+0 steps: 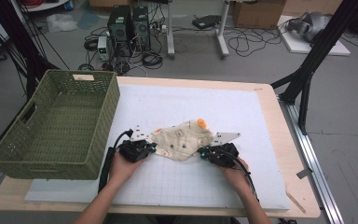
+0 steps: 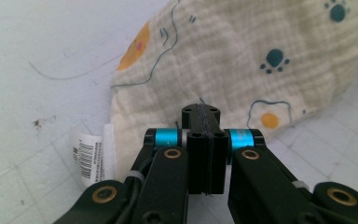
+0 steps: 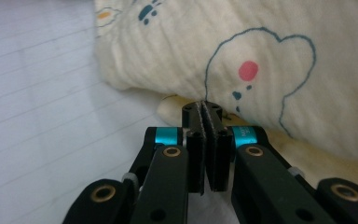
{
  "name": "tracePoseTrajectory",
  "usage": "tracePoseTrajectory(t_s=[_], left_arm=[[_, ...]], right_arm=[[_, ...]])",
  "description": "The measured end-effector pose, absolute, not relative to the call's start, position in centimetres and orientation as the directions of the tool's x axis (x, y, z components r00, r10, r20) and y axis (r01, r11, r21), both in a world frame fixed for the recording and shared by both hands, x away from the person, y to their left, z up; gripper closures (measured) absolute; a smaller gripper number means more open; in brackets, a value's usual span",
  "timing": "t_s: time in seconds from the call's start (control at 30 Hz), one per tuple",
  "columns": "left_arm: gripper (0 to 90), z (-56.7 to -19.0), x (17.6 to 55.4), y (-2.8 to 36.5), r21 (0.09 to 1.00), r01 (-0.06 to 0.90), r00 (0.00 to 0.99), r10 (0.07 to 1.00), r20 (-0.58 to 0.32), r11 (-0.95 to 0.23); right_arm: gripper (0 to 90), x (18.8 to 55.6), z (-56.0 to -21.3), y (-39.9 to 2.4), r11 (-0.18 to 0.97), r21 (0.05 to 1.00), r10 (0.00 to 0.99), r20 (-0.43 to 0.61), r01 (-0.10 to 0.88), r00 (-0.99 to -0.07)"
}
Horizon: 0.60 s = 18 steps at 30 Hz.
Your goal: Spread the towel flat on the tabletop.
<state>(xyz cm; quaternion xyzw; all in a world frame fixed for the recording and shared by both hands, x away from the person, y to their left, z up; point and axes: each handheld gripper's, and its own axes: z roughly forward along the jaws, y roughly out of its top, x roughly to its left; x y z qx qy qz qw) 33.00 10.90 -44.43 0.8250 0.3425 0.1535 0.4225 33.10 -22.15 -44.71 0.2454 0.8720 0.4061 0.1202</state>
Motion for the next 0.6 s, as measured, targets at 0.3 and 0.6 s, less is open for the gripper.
tracePoseTrajectory(t_s=[0.3, 0.6], left_arm=[[89.4, -42.6, 30.5, 11.6, 0.843, 0.383, 0.762, 0.645, -0.058, -0.377], [86.5, -42.1, 27.5, 11.9, 0.858, 0.329, 0.825, 0.563, -0.057, -0.395]], right_arm=[[88.7, 30.7, -42.2, -25.6, 0.554, 0.791, 0.441, -0.015, 0.260, -0.897], [88.6, 27.6, -42.5, -29.4, 0.589, 0.761, 0.408, 0.011, 0.272, -0.913]])
